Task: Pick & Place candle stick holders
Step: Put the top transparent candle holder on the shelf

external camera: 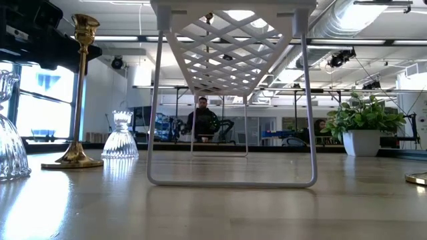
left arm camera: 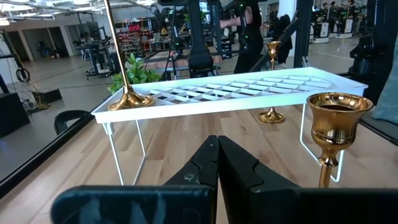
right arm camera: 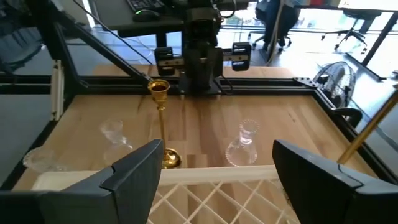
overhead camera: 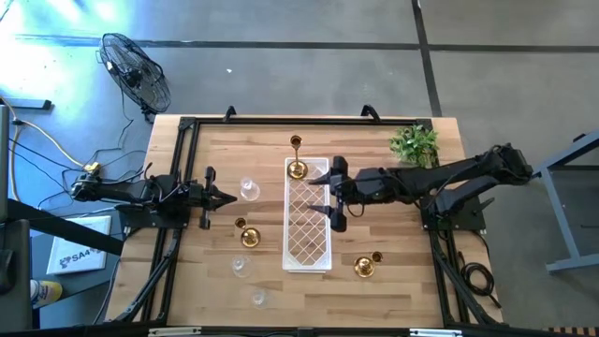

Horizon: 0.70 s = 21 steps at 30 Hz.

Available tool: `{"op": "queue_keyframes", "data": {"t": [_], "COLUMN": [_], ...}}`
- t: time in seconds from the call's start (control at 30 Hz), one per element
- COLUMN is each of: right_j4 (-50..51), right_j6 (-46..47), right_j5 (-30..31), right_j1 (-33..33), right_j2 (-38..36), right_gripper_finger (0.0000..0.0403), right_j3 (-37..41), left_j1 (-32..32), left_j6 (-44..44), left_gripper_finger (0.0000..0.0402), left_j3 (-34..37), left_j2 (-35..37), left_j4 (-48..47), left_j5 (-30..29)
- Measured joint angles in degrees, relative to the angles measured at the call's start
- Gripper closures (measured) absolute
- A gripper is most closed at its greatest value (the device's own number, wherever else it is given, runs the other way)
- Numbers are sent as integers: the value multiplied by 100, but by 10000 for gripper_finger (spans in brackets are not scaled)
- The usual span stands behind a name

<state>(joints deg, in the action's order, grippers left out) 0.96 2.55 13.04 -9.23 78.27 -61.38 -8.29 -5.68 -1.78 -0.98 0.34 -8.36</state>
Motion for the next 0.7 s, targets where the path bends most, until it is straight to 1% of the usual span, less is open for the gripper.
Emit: {"op": "queue_keyframes", "data": {"t": [0.47, 0.53, 0.67, 0.7], "right_j4": [69, 69, 69, 69], "right_j6": [0, 0, 2, 20], "right_j5": [53, 53, 44, 42], "right_j1": [7, 7, 7, 7], "right_j2": [14, 14, 14, 14], "right_gripper_finger": [104, 104, 104, 104], "right_j3": [39, 39, 39, 39], "left_j1": [2, 0, 0, 2], "left_j6": [20, 70, 331, 431], "left_gripper_finger": [401, 401, 401, 401], "left_j3": [-2, -52, -406, -502], "left_j2": [0, 1, 1, -3], "left_j4": [-41, -172, -1048, -1248], "left_j5": [-72, -242, -979, -1054]}}
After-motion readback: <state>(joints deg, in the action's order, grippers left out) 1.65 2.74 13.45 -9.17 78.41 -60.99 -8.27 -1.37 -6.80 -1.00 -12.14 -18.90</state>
